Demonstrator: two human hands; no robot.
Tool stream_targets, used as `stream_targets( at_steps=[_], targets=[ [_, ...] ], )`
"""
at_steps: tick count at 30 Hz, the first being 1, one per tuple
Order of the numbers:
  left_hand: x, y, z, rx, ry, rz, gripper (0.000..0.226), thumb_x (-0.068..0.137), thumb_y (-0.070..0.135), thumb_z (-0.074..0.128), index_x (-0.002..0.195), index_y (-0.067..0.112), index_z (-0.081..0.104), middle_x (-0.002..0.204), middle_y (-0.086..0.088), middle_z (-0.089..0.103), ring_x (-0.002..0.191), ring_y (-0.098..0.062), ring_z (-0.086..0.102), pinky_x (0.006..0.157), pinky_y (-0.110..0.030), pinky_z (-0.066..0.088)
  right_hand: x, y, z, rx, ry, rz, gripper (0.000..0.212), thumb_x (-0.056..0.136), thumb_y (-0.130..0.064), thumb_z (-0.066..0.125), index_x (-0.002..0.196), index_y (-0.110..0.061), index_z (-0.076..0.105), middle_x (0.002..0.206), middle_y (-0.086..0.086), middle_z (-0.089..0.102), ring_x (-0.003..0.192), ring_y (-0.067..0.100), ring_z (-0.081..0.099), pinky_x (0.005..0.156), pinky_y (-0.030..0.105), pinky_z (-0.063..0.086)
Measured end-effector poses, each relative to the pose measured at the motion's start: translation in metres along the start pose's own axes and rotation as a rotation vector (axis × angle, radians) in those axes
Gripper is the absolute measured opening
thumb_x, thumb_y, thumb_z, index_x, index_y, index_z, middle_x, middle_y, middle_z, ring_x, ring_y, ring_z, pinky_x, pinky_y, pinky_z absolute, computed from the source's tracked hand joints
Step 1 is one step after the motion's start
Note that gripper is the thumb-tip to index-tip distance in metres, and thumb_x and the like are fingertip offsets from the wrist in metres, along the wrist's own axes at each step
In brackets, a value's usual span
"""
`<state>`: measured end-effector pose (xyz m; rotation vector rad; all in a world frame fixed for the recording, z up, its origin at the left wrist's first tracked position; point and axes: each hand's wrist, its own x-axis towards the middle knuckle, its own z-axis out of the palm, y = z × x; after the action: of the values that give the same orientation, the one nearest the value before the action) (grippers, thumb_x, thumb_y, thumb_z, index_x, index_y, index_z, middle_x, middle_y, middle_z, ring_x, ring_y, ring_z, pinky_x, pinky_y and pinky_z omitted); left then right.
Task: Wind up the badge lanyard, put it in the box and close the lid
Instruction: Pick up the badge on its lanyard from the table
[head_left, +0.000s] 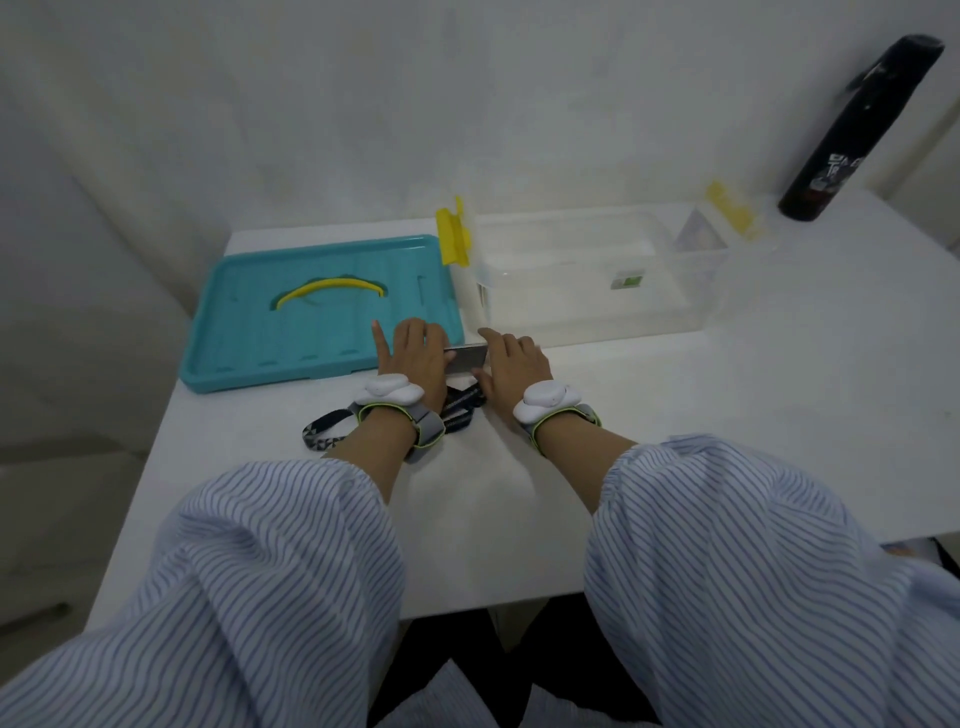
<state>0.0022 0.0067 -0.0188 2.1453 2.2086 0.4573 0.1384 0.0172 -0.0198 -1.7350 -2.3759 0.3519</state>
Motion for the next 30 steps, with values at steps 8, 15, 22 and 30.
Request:
stream_targets(
  at_steps=[8,15,22,30],
  targets=[
    [0.009,-0.024,-0.052,-0.18,0.22,-0.154,0.016,0.097,0.019,0.041,0.103,0.009,0.052,0.103,-0.011,0.059,0.108,-0.03,0.05,0.115,-0.048,0.007,0.015,-0.05,-0.049,0.252,0.007,-0.115,0.052,0.1,-0.021,0.04,0.147,-0.009,0.023,0.143,0.019,0.037,0.129,0.036,0.037,0.103,0.044,0.036],
    [0.034,-0.025,-0.112,-0.301,0.408,-0.251,0.018,0.096,0.016,0.043,0.108,0.007,0.052,0.107,-0.012,0.062,0.107,-0.031,0.053,0.11,-0.042,0.019,0.038,-0.087,-0.095,0.402,0.144,-0.172,0.063,0.097,-0.021,0.049,0.149,-0.009,0.017,0.146,0.018,0.034,0.132,0.034,0.037,0.108,0.039,0.033],
    [0.062,-0.003,-0.159,-0.521,0.562,-0.294,0.017,0.096,0.017,0.043,0.106,0.004,0.048,0.101,-0.013,0.064,0.093,-0.034,0.058,0.091,-0.042,0.038,0.052,-0.092,-0.138,0.304,0.269,-0.283,0.102,0.083,-0.037,0.068,0.151,-0.01,-0.003,0.151,0.015,0.028,0.136,0.032,0.031,0.11,0.04,0.034],
    [0.098,0.029,-0.206,-0.839,0.546,-0.324,0.011,0.098,0.021,0.041,0.102,0.011,0.042,0.096,-0.01,0.061,0.089,-0.033,0.059,0.086,-0.044,0.046,0.076,-0.092,-0.195,0.196,0.443,-0.284,0.115,0.071,-0.047,0.076,0.151,-0.01,0.002,0.155,0.017,0.019,0.144,0.032,0.018,0.115,0.043,0.027]
  ],
)
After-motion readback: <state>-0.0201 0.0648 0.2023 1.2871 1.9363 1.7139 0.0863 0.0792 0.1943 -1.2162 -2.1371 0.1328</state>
